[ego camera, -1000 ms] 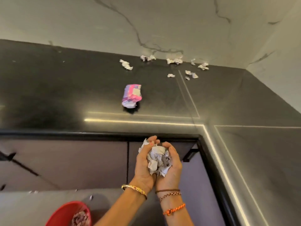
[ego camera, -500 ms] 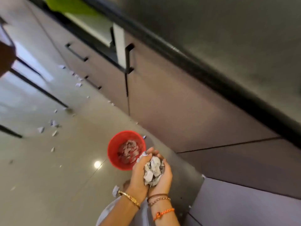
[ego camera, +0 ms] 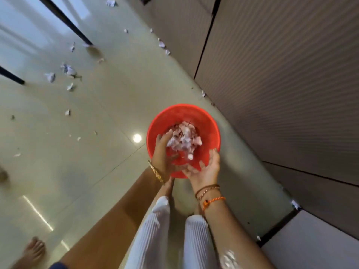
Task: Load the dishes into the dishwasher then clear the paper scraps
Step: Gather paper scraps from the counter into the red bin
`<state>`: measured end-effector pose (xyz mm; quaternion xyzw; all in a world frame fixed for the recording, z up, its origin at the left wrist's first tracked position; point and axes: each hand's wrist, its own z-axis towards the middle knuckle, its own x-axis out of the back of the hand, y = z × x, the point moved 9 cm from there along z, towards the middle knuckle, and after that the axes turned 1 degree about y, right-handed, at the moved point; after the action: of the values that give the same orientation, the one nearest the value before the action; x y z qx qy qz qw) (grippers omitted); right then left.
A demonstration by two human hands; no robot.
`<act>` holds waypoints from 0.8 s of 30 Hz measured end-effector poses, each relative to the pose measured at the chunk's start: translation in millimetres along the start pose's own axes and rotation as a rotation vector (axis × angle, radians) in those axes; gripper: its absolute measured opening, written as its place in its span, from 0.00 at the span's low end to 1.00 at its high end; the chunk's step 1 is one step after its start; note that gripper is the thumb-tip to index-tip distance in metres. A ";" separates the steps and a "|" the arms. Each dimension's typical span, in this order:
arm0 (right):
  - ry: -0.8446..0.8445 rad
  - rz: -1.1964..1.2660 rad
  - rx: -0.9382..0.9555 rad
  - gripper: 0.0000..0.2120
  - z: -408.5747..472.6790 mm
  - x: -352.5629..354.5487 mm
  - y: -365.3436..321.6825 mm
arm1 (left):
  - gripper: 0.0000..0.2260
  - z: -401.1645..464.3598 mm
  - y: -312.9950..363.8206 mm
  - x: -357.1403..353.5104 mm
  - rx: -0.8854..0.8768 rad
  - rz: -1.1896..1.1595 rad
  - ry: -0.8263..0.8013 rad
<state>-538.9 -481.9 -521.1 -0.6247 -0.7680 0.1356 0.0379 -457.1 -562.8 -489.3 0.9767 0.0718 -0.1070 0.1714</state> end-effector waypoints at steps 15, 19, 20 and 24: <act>0.286 0.206 0.449 0.20 -189.8 -13.4 -99.4 | 0.09 -148.8 94.0 -57.8 -0.310 0.383 0.091; 0.259 0.288 0.563 0.18 -295.2 -7.7 -134.9 | 0.09 -251.7 115.0 -108.1 -0.376 0.531 -0.064; 0.254 0.309 0.601 0.18 -320.8 -4.9 -146.1 | 0.09 -276.6 118.0 -123.7 -0.408 0.545 -0.110; 0.216 0.441 0.780 0.19 -400.6 21.6 -190.7 | 0.11 -365.5 118.2 -190.7 -0.483 0.515 -0.316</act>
<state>-633.4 -431.3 -90.0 -0.7227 -0.5001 0.3535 0.3203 -553.2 -564.6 -71.4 0.8659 -0.1799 -0.1895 0.4266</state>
